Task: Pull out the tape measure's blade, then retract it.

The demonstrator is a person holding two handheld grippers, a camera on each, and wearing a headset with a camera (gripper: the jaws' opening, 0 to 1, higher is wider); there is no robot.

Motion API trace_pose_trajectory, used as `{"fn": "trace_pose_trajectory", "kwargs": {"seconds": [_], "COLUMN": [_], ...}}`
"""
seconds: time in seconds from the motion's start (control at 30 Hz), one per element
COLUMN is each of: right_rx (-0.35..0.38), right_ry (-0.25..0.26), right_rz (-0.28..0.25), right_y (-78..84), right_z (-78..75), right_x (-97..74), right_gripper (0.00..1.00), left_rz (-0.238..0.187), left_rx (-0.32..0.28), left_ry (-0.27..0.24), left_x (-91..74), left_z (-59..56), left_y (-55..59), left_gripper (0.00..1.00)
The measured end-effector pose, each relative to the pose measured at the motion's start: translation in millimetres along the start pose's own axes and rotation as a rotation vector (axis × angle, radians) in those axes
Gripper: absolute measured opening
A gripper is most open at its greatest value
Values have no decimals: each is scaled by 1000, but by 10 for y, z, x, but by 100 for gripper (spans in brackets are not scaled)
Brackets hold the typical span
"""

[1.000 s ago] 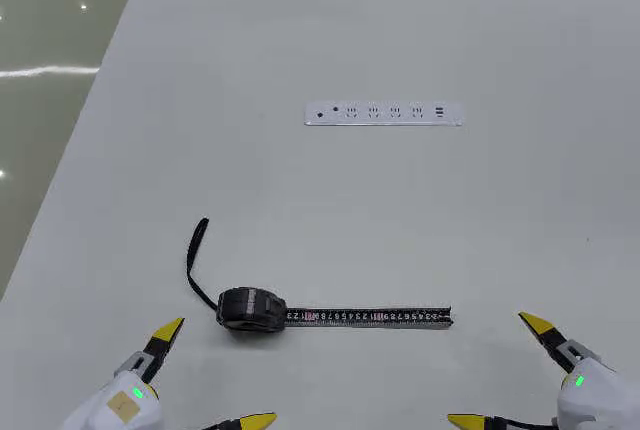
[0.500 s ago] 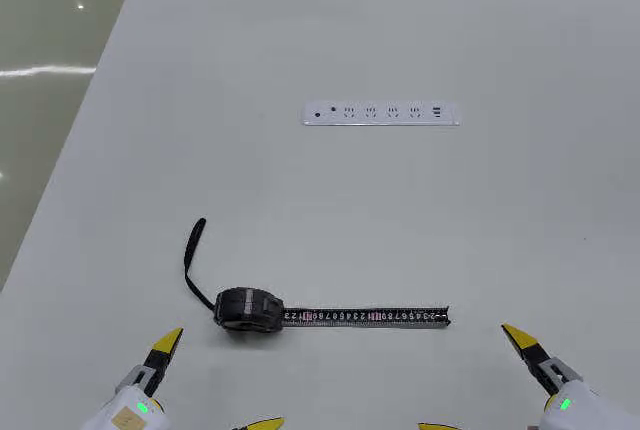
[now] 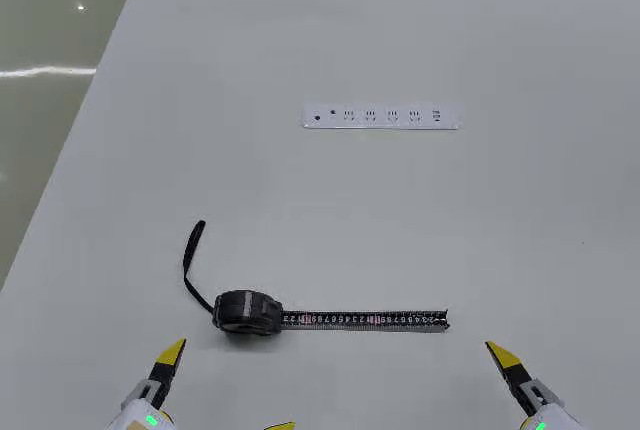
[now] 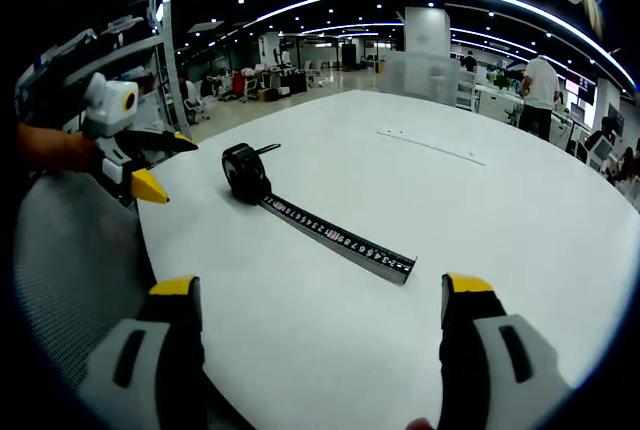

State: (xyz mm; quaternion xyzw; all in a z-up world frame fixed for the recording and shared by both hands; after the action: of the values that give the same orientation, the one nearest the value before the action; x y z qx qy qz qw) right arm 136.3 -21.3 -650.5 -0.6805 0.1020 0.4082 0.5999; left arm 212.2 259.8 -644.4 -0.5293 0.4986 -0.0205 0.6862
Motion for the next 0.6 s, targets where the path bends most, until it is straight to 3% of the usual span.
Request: {"fn": "trace_pose_trajectory", "kwargs": {"seconds": [0.6], "right_rx": [34], "right_ry": [-11], "right_rz": [15], "right_y": [-11], "right_z": [112], "right_x": [14], "right_gripper": [95], "left_rz": [19], "left_rx": [-52], "left_ry": [-69], "left_x": [17], "left_z": [-103], "left_y": [-6], "left_gripper": [100]}}
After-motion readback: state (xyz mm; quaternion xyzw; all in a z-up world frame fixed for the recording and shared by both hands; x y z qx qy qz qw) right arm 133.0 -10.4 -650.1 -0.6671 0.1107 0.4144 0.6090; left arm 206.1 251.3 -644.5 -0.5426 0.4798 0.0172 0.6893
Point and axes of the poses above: the centre of the closed fingertips' face, and the gripper's own axes: x roughly forward along the fingers, z roughly to its left, y roughly out of its underside, the point moved 7 cm from there along -x, roughly backward along the fingers, and after that the axes turned 9 degrees about z, right-handed, at the moved point
